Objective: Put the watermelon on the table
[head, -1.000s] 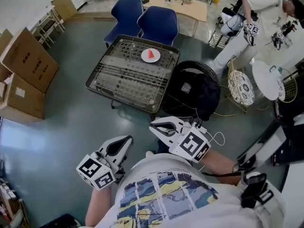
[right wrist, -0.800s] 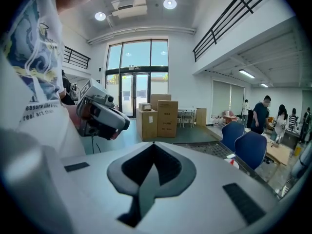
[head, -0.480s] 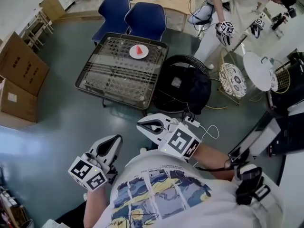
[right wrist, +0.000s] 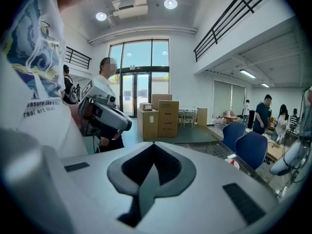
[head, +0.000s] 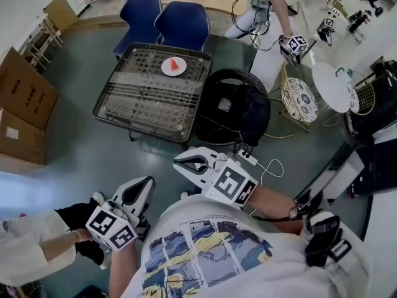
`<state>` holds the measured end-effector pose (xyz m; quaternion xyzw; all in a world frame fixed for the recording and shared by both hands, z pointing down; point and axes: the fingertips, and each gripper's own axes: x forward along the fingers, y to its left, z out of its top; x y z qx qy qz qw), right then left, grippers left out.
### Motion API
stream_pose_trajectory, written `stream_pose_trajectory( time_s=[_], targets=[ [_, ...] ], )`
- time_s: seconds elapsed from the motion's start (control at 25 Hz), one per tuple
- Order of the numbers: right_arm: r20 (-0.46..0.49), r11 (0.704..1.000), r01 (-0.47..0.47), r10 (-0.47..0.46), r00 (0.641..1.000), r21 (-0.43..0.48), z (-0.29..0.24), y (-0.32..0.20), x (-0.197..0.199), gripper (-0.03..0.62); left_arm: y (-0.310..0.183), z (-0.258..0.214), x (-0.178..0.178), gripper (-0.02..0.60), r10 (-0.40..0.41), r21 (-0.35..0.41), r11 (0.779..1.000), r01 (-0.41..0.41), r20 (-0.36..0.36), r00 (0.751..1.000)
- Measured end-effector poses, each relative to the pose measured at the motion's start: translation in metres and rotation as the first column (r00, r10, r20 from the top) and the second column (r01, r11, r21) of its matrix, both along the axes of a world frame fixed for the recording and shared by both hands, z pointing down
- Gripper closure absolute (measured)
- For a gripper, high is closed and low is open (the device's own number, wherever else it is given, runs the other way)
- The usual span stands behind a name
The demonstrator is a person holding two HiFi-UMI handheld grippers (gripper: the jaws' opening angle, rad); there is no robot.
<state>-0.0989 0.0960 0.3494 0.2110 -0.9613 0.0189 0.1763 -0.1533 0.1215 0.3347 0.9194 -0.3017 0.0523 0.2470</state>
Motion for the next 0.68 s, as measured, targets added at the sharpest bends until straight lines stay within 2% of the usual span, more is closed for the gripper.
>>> stream_pose_trajectory(
  time_s=[0.68],
  targets=[
    [-0.018,1.0,0.009,-0.009,1.0,-0.009,0.011,-0.003,-0.007,0.585,-0.003,0.009,-0.007,0.572,-0.005,-0.007,1.0,0.005,0.0,1.0]
  ],
)
